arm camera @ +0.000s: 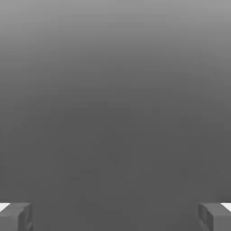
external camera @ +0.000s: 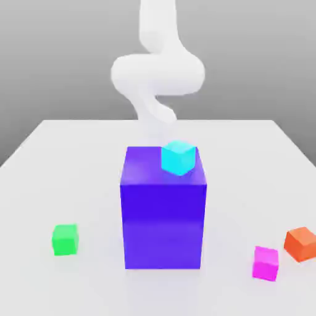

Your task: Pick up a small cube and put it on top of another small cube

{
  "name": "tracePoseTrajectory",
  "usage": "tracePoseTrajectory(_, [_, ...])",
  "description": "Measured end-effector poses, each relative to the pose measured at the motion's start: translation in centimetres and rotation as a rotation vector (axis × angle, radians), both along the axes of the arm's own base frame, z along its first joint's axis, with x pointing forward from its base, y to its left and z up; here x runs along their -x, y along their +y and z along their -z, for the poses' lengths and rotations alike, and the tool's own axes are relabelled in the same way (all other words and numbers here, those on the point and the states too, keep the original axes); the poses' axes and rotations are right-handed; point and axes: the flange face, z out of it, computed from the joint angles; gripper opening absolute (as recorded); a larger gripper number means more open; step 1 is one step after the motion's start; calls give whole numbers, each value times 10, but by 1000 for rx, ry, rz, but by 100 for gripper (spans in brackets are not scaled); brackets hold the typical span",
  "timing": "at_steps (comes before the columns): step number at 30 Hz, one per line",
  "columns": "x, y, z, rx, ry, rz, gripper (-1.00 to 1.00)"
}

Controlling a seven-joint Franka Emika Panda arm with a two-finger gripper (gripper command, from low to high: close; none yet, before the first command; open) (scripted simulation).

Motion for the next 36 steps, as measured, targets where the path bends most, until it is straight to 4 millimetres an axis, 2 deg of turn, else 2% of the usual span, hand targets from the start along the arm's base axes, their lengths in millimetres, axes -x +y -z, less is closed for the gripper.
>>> tracePoseTrajectory(3, [-35,28,55,-40,93,18,0])
tracePoseTrajectory(6, [-60,56,111,-69,183,37,0])
tracePoseTrajectory(9, [-75,85,170,-90,273,60,0])
tracePoseTrajectory(12, [-80,114,229,-103,362,86,0])
tracePoseTrajectory(17, [-69,159,330,-105,508,133,0])
tracePoseTrajectory(20, [-48,187,388,-94,593,156,0])
tracePoseTrajectory(24, [-14,206,462,-74,701,217,0])
tracePoseTrajectory(29, [-6,210,526,-69,725,231,0])
tracePoseTrajectory(30, [-5,210,537,-68,725,231,-100])
tracePoseTrajectory(35, [-5,210,536,-70,723,230,-100])
tracePoseTrajectory(36, [-5,210,542,-69,724,230,-100])
